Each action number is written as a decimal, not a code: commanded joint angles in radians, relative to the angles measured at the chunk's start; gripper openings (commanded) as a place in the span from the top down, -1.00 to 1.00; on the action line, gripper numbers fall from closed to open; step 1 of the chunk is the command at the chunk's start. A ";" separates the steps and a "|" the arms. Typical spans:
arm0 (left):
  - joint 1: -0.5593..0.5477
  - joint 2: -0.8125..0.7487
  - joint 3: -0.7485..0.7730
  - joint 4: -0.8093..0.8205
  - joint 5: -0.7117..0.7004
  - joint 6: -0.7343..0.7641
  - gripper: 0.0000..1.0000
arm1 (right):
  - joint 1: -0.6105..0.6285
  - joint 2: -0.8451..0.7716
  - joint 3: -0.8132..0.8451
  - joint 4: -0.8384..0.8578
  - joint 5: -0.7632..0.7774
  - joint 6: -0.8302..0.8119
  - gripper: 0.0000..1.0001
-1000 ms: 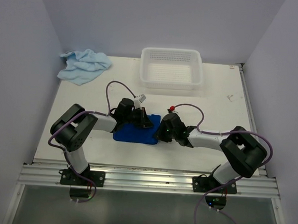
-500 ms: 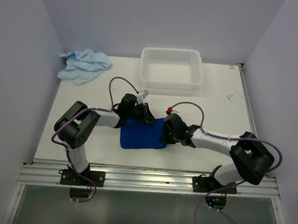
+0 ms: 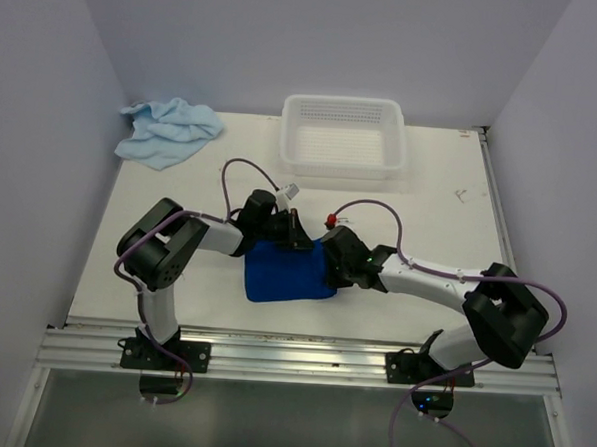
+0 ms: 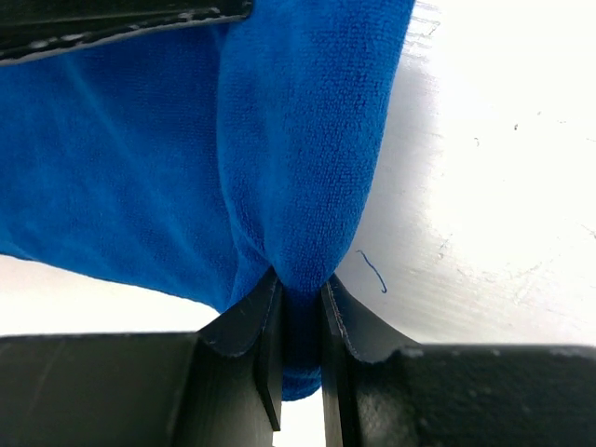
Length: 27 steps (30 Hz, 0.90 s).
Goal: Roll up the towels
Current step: Roll the towel
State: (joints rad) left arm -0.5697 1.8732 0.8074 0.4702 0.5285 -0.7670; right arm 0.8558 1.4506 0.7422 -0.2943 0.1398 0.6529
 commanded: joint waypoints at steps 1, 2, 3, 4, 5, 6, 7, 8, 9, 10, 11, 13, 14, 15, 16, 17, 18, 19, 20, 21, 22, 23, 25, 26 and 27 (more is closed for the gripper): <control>0.005 0.017 0.030 0.053 0.010 -0.006 1.00 | 0.043 0.002 0.060 -0.095 0.098 -0.047 1.00; 0.005 0.020 0.029 0.054 0.010 -0.006 1.00 | 0.052 0.007 0.068 -0.106 0.115 -0.053 1.00; 0.004 0.023 0.027 0.056 0.010 -0.008 1.00 | 0.061 0.010 0.084 -0.126 0.150 -0.056 1.00; 0.004 0.026 0.024 0.059 0.011 -0.011 1.00 | 0.069 0.014 0.094 -0.140 0.168 -0.061 1.00; 0.004 0.027 0.023 0.065 0.011 -0.014 1.00 | 0.087 0.022 0.106 -0.172 0.190 -0.065 1.00; 0.004 0.029 0.022 0.070 0.011 -0.018 1.00 | 0.094 0.039 0.130 -0.189 0.222 -0.065 1.00; 0.004 0.032 0.016 0.073 0.011 -0.021 1.00 | 0.101 0.045 0.141 -0.203 0.242 -0.067 1.00; 0.004 0.032 0.015 0.080 0.013 -0.025 1.00 | 0.120 0.054 0.151 -0.212 0.256 -0.071 1.00; 0.004 0.033 0.012 0.085 0.011 -0.026 1.00 | 0.130 0.060 0.163 -0.227 0.270 -0.073 1.00; 0.004 0.034 0.009 0.093 0.011 -0.032 1.00 | 0.146 0.076 0.169 -0.235 0.296 -0.076 1.00; 0.004 0.034 0.007 0.094 0.013 -0.035 1.00 | 0.152 0.083 0.175 -0.241 0.306 -0.076 1.00; 0.004 0.029 0.004 0.097 0.013 -0.037 1.00 | 0.169 0.108 0.192 -0.261 0.346 -0.078 1.00; 0.004 0.029 0.003 0.099 0.013 -0.038 1.00 | 0.189 0.116 0.198 -0.269 0.365 -0.078 1.00; 0.005 0.027 0.001 0.099 0.011 -0.038 1.00 | 0.198 0.125 0.210 -0.282 0.377 -0.078 1.00; 0.005 0.027 -0.002 0.102 0.016 -0.041 1.00 | 0.206 0.140 0.218 -0.290 0.388 -0.078 1.00; 0.008 0.024 -0.005 0.107 0.018 -0.043 1.00 | 0.221 0.151 0.226 -0.296 0.412 -0.078 1.00; 0.011 0.024 -0.008 0.111 0.021 -0.046 1.00 | 0.229 0.159 0.242 -0.311 0.422 -0.076 1.00; 0.013 0.023 -0.014 0.119 0.027 -0.049 1.00 | 0.241 0.177 0.252 -0.319 0.431 -0.073 1.00; 0.014 0.023 -0.016 0.122 0.028 -0.051 1.00 | 0.246 0.186 0.259 -0.328 0.449 -0.067 1.00; 0.016 0.021 -0.020 0.125 0.031 -0.052 1.00 | 0.250 0.194 0.279 -0.345 0.460 -0.059 1.00; 0.019 0.015 -0.027 0.127 0.034 -0.051 1.00 | 0.259 0.204 0.290 -0.356 0.468 -0.049 1.00; 0.019 0.014 -0.028 0.128 0.033 -0.051 1.00 | 0.262 0.223 0.299 -0.365 0.475 -0.041 1.00; 0.024 0.009 -0.034 0.128 0.036 -0.049 1.00 | 0.273 0.244 0.328 -0.390 0.492 -0.029 1.00; 0.025 0.007 -0.036 0.130 0.039 -0.048 1.00 | 0.279 0.254 0.339 -0.400 0.500 -0.021 1.00; 0.028 0.006 -0.039 0.130 0.044 -0.048 1.00 | 0.281 0.276 0.362 -0.423 0.512 -0.013 1.00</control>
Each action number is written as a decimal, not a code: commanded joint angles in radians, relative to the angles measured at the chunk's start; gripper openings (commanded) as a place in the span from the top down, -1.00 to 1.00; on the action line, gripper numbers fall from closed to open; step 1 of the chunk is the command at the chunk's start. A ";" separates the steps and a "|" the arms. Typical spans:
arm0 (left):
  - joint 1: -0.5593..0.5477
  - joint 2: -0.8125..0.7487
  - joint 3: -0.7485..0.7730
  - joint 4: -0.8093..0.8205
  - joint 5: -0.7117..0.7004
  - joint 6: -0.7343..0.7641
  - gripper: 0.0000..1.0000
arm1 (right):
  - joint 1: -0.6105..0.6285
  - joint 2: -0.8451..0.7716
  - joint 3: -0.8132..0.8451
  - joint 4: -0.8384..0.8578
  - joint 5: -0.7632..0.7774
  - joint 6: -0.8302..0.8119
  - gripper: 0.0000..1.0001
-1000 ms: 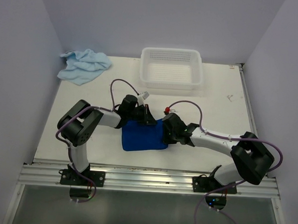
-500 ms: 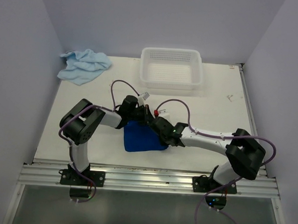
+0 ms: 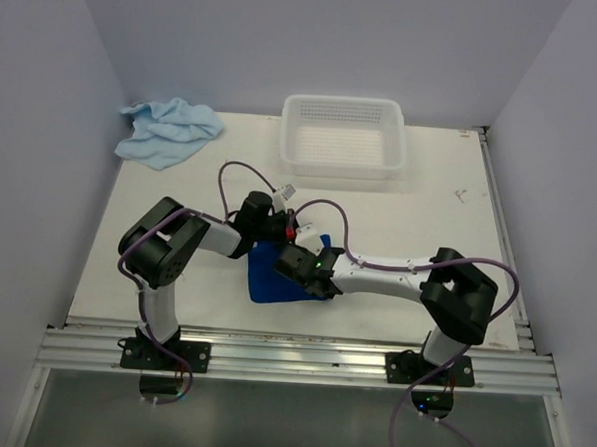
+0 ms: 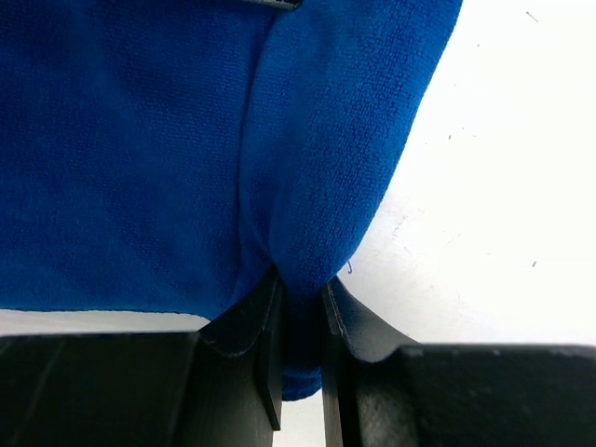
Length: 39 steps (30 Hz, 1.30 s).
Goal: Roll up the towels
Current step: Roll the towel
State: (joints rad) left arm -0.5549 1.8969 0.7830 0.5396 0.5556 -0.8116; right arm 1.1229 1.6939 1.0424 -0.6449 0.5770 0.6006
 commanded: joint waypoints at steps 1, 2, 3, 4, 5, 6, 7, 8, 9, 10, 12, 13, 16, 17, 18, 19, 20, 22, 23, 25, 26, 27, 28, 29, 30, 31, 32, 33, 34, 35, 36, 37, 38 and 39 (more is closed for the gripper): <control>0.016 -0.019 -0.017 0.062 0.017 -0.001 1.00 | 0.024 0.042 0.074 -0.084 0.084 0.045 1.00; 0.018 -0.021 -0.019 0.062 0.020 0.000 1.00 | 0.026 0.055 0.083 -0.094 0.090 0.050 1.00; 0.018 -0.021 -0.019 0.062 0.021 0.003 1.00 | 0.031 0.071 0.105 -0.116 0.104 0.051 1.00; 0.021 -0.022 -0.024 0.063 0.023 0.002 1.00 | 0.038 0.084 0.116 -0.128 0.109 0.060 1.00; 0.023 -0.025 -0.027 0.065 0.024 0.003 1.00 | 0.044 0.095 0.125 -0.140 0.118 0.062 1.00; 0.026 -0.025 -0.028 0.069 0.026 0.003 1.00 | 0.049 0.114 0.145 -0.163 0.124 0.065 1.00; 0.029 -0.025 -0.034 0.072 0.029 0.003 1.00 | 0.058 0.122 0.154 -0.174 0.136 0.073 1.00; 0.030 -0.027 -0.036 0.075 0.032 0.002 1.00 | 0.061 0.131 0.172 -0.191 0.142 0.076 1.00; 0.033 -0.028 -0.044 0.080 0.038 -0.001 1.00 | 0.066 0.148 0.179 -0.197 0.145 0.082 1.00; 0.036 -0.028 -0.047 0.088 0.040 -0.003 1.00 | 0.072 0.156 0.186 -0.203 0.150 0.084 1.00; 0.039 -0.038 -0.056 0.091 0.046 -0.001 1.00 | 0.081 0.173 0.206 -0.217 0.155 0.085 1.00; 0.044 -0.039 -0.059 0.089 0.046 0.000 1.00 | 0.084 0.193 0.215 -0.225 0.164 0.090 1.00; 0.059 -0.058 -0.074 0.086 0.049 0.006 1.00 | 0.100 0.231 0.257 -0.254 0.179 0.087 1.00; 0.065 -0.061 -0.079 0.086 0.049 0.006 1.00 | 0.103 0.242 0.277 -0.271 0.184 0.088 1.00; 0.078 -0.070 -0.085 0.086 0.053 0.008 1.00 | 0.109 0.253 0.284 -0.280 0.187 0.091 1.00; 0.087 -0.074 -0.088 0.085 0.055 0.009 1.00 | 0.112 0.268 0.292 -0.286 0.191 0.093 1.00; 0.095 -0.082 -0.093 0.083 0.056 0.009 0.97 | 0.115 0.276 0.303 -0.297 0.201 0.094 1.00; 0.121 -0.099 -0.110 0.089 0.067 0.008 0.94 | 0.121 0.286 0.314 -0.308 0.204 0.105 1.00; 0.130 -0.107 -0.114 0.088 0.067 0.009 0.92 | 0.123 0.293 0.318 -0.311 0.207 0.105 1.00; 0.154 -0.136 -0.120 0.069 0.064 0.014 0.86 | 0.124 0.302 0.324 -0.320 0.210 0.102 1.00; 0.162 -0.145 -0.120 0.059 0.063 0.015 0.80 | 0.124 0.312 0.335 -0.332 0.213 0.100 1.00; 0.177 -0.169 -0.117 0.033 0.053 0.026 0.75 | 0.129 0.319 0.341 -0.340 0.222 0.099 1.00; 0.185 -0.183 -0.117 0.019 0.049 0.031 0.69 | 0.130 0.325 0.347 -0.344 0.224 0.096 1.00; 0.194 -0.197 -0.117 0.010 0.041 0.035 0.67 | 0.132 0.338 0.360 -0.355 0.228 0.094 1.00; 0.208 -0.225 -0.116 -0.009 0.040 0.037 0.65 | 0.140 0.346 0.367 -0.360 0.237 0.087 1.00; 0.217 -0.239 -0.113 -0.019 0.038 0.040 0.62 | 0.140 0.351 0.379 -0.367 0.238 0.085 1.00; 0.228 -0.261 -0.105 -0.027 0.040 0.043 0.62 | 0.143 0.358 0.386 -0.371 0.238 0.079 1.00; 0.231 -0.274 -0.100 -0.042 0.040 0.046 0.61 | 0.149 0.369 0.392 -0.374 0.239 0.074 1.00; 0.233 -0.282 -0.093 -0.053 0.043 0.048 0.60 | 0.149 0.375 0.398 -0.378 0.241 0.073 1.00; 0.231 -0.286 -0.087 -0.058 0.046 0.051 0.60 | 0.150 0.381 0.410 -0.384 0.242 0.070 1.00; 0.231 -0.288 -0.076 -0.059 0.065 0.043 0.60 | 0.153 0.388 0.418 -0.389 0.242 0.065 1.00; 0.231 -0.285 -0.070 -0.058 0.082 0.037 0.63 | 0.153 0.401 0.424 -0.392 0.242 0.061 1.00; 0.231 -0.282 -0.071 -0.053 0.107 0.019 0.65 | 0.155 0.409 0.441 -0.403 0.241 0.057 1.00; 0.230 -0.280 -0.074 -0.037 0.115 0.012 0.69 | 0.156 0.415 0.447 -0.407 0.242 0.051 1.00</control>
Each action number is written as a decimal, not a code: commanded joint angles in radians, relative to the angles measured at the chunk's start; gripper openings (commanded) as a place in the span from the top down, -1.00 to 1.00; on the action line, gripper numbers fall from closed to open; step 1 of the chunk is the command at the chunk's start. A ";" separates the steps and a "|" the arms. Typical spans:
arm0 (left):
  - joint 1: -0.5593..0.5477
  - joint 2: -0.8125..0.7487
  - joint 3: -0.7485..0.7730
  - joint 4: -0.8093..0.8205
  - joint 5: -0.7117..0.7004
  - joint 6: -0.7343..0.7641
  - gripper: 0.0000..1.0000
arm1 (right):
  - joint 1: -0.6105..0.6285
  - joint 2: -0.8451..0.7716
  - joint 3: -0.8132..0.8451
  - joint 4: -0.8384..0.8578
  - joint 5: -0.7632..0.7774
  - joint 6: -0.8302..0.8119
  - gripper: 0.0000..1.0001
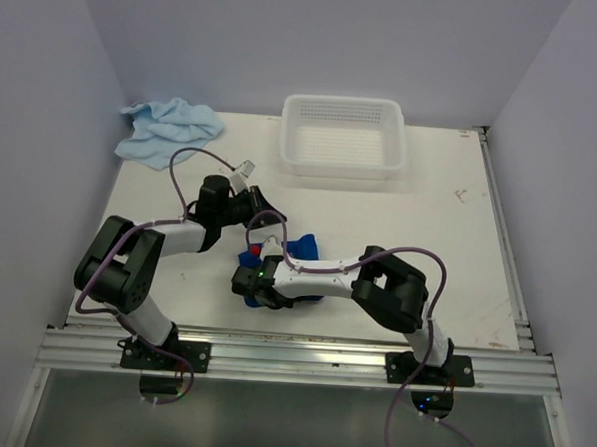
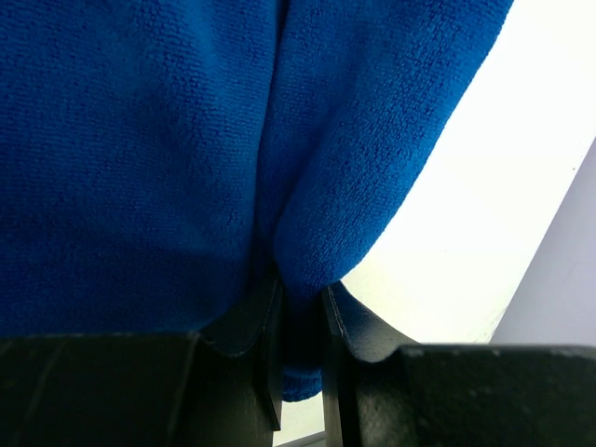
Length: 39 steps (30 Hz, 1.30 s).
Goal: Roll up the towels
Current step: Roll the towel
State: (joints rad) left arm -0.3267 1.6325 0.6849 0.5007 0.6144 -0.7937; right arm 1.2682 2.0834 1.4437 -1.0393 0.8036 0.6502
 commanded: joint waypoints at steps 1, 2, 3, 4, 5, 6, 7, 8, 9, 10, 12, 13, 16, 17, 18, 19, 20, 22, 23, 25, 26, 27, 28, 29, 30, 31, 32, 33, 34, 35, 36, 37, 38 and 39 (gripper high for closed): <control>0.000 -0.019 0.019 0.007 0.059 -0.010 0.73 | 0.013 0.038 0.059 -0.022 0.016 -0.001 1.00; -0.003 -0.020 0.018 0.006 0.061 -0.010 0.74 | 0.013 0.046 0.064 -0.025 0.017 -0.003 1.00; -0.015 -0.025 0.018 0.002 0.059 -0.007 0.74 | 0.017 0.050 0.070 -0.028 0.017 -0.007 1.00; -0.023 -0.023 0.021 -0.002 0.059 -0.006 0.75 | 0.019 0.062 0.078 -0.031 0.020 -0.011 1.00; -0.040 -0.020 0.027 -0.005 0.058 -0.006 0.75 | 0.020 0.069 0.090 -0.039 0.022 -0.020 1.00; -0.051 -0.019 0.031 -0.007 0.056 -0.004 0.75 | 0.022 0.075 0.098 -0.047 0.028 -0.021 1.00; -0.061 -0.014 0.038 -0.011 0.054 -0.004 0.76 | 0.025 0.086 0.107 -0.054 0.032 -0.024 1.00; -0.070 -0.011 0.045 -0.014 0.053 -0.002 0.76 | 0.026 0.099 0.127 -0.073 0.037 -0.026 1.00; -0.087 0.003 0.059 -0.013 0.053 -0.007 0.76 | 0.028 0.107 0.135 -0.082 0.040 -0.030 1.00; -0.095 0.009 0.067 -0.013 0.054 -0.007 0.77 | 0.030 0.113 0.147 -0.093 0.042 -0.032 1.00; -0.116 0.020 0.087 -0.019 0.061 -0.007 0.77 | 0.031 0.125 0.156 -0.100 0.043 -0.040 1.00; -0.121 0.020 0.091 -0.024 0.059 -0.007 0.78 | 0.033 0.132 0.161 -0.103 0.043 -0.043 1.00; -0.126 0.009 0.096 -0.031 0.058 -0.004 0.78 | 0.034 0.155 0.172 -0.110 0.034 -0.055 1.00; -0.126 0.004 0.097 -0.039 0.058 0.001 0.78 | 0.036 0.161 0.181 -0.119 0.032 -0.063 1.00; -0.127 0.004 0.100 -0.040 0.059 0.005 0.77 | 0.036 0.177 0.188 -0.125 0.032 -0.063 1.00; -0.129 0.007 0.102 -0.047 0.065 0.007 0.77 | 0.036 0.184 0.195 -0.131 0.032 -0.064 1.00; -0.129 0.016 0.110 -0.051 0.070 0.013 0.77 | 0.039 0.188 0.205 -0.140 0.031 -0.069 1.00; -0.133 0.026 0.116 -0.059 0.088 0.021 0.78 | 0.037 0.210 0.218 -0.149 0.028 -0.075 1.00; -0.136 0.035 0.116 -0.059 0.091 0.025 0.78 | 0.037 0.217 0.234 -0.163 0.023 -0.078 1.00; -0.141 0.039 0.116 -0.065 0.096 0.031 0.81 | 0.037 0.239 0.248 -0.176 0.020 -0.087 1.00; -0.144 0.040 0.117 -0.068 0.096 0.034 0.82 | 0.037 0.247 0.263 -0.191 0.019 -0.090 1.00; -0.146 0.040 0.117 -0.077 0.093 0.043 0.82 | 0.039 0.254 0.271 -0.197 0.017 -0.101 1.00; -0.147 0.036 0.119 -0.082 0.093 0.048 0.82 | 0.039 0.270 0.288 -0.211 0.014 -0.106 1.00; -0.149 0.035 0.122 -0.088 0.090 0.054 0.82 | 0.039 0.276 0.294 -0.218 0.014 -0.110 1.00; -0.150 0.035 0.126 -0.105 0.088 0.068 0.82 | 0.040 0.283 0.302 -0.223 0.014 -0.121 1.00; -0.152 0.035 0.130 -0.113 0.087 0.074 0.82 | 0.040 0.290 0.317 -0.235 0.014 -0.124 1.00; -0.153 0.036 0.134 -0.125 0.087 0.085 0.82 | 0.042 0.302 0.323 -0.241 0.014 -0.136 1.00; -0.155 0.036 0.136 -0.128 0.087 0.090 0.83 | 0.045 0.308 0.330 -0.246 0.014 -0.139 1.00; -0.155 0.036 0.137 -0.131 0.085 0.091 0.83 | 0.045 0.314 0.342 -0.254 0.013 -0.144 1.00; -0.156 0.036 0.139 -0.134 0.082 0.099 0.83 | 0.045 0.322 0.346 -0.257 0.014 -0.152 1.00; -0.158 0.036 0.140 -0.142 0.082 0.103 0.83 | 0.048 0.326 0.349 -0.258 0.009 -0.156 1.00; -0.158 0.036 0.142 -0.146 0.082 0.106 0.83 | 0.049 0.329 0.354 -0.258 0.006 -0.161 1.00; -0.158 0.041 0.145 -0.160 0.087 0.117 0.83 | 0.051 0.331 0.357 -0.260 0.005 -0.165 1.00; -0.158 0.041 0.148 -0.165 0.088 0.123 0.84 | 0.049 0.340 0.360 -0.260 0.000 -0.170 1.00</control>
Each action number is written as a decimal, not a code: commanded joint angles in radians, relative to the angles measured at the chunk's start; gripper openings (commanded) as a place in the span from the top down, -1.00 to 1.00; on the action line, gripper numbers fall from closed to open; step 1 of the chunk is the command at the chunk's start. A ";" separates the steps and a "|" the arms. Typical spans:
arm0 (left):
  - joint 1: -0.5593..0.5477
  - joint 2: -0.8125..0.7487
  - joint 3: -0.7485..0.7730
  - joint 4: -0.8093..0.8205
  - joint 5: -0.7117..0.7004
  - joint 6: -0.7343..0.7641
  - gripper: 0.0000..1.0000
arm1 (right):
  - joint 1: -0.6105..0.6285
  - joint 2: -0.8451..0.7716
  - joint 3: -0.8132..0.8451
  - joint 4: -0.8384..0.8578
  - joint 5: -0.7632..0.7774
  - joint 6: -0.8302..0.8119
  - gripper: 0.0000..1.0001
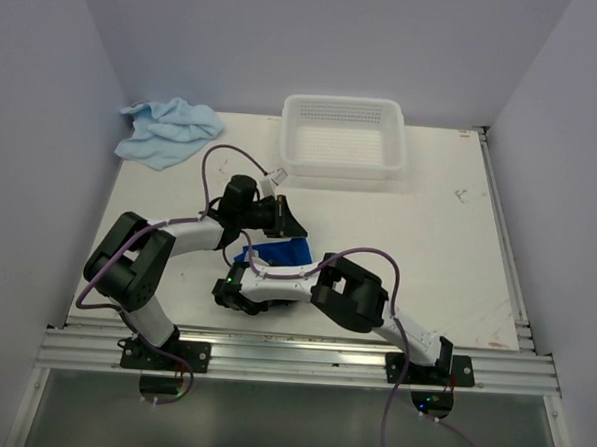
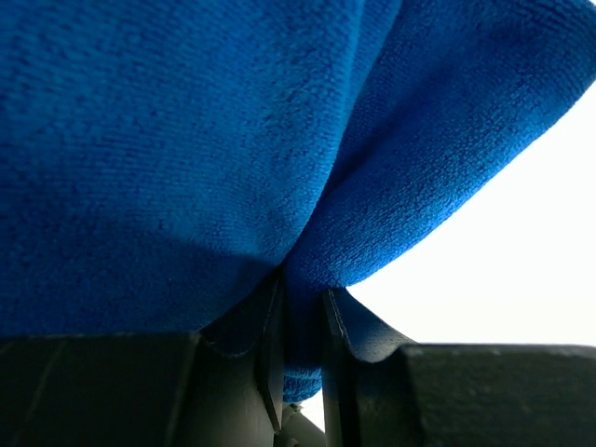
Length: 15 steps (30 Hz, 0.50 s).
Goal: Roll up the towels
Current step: Roll the towel
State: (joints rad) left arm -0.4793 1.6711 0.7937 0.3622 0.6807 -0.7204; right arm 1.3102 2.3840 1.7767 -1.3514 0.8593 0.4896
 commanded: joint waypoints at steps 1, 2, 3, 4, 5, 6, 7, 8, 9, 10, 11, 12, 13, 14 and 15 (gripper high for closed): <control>-0.005 0.004 0.039 -0.031 0.026 0.055 0.84 | 0.011 0.043 0.029 0.055 -0.068 -0.016 1.00; -0.005 0.004 0.042 -0.042 0.029 0.067 0.84 | 0.011 0.046 0.032 0.057 -0.074 -0.020 1.00; -0.005 0.004 0.042 -0.046 0.031 0.073 0.84 | 0.009 0.055 0.033 0.057 -0.077 -0.025 1.00; -0.007 0.009 0.048 -0.055 0.036 0.091 0.84 | 0.011 0.058 0.041 0.057 -0.086 -0.026 1.00; -0.005 0.010 0.053 -0.077 0.042 0.101 0.84 | 0.011 0.064 0.044 0.057 -0.088 -0.032 1.00; -0.005 0.012 0.053 -0.086 0.045 0.108 0.84 | 0.012 0.073 0.049 0.057 -0.091 -0.032 1.00; -0.005 0.015 0.059 -0.097 0.045 0.117 0.84 | 0.012 0.078 0.056 0.057 -0.094 -0.037 1.00; -0.005 0.022 0.061 -0.120 0.043 0.136 0.84 | 0.014 0.083 0.062 0.054 -0.095 -0.040 1.00; -0.005 0.025 0.062 -0.129 0.045 0.145 0.85 | 0.014 0.089 0.069 0.049 -0.094 -0.042 1.00; -0.005 0.030 0.062 -0.137 0.045 0.150 0.85 | 0.015 0.101 0.079 0.043 -0.094 -0.043 1.00; -0.005 0.038 0.059 -0.137 0.045 0.157 0.85 | 0.017 0.106 0.082 0.040 -0.094 -0.049 1.00; -0.005 0.041 0.058 -0.135 0.045 0.160 0.85 | 0.017 0.110 0.087 0.041 -0.095 -0.051 1.00; -0.005 0.051 0.055 -0.134 0.045 0.161 0.86 | 0.017 0.115 0.089 0.041 -0.100 -0.054 1.00; -0.004 0.058 0.055 -0.129 0.049 0.164 0.86 | 0.018 0.119 0.090 0.040 -0.105 -0.059 1.00; -0.004 0.064 0.056 -0.129 0.052 0.164 0.88 | 0.018 0.121 0.095 0.041 -0.106 -0.060 1.00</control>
State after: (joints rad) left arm -0.4805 1.7119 0.8253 0.2481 0.7059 -0.6041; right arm 1.3186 2.4550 1.8500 -1.4227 0.8566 0.4255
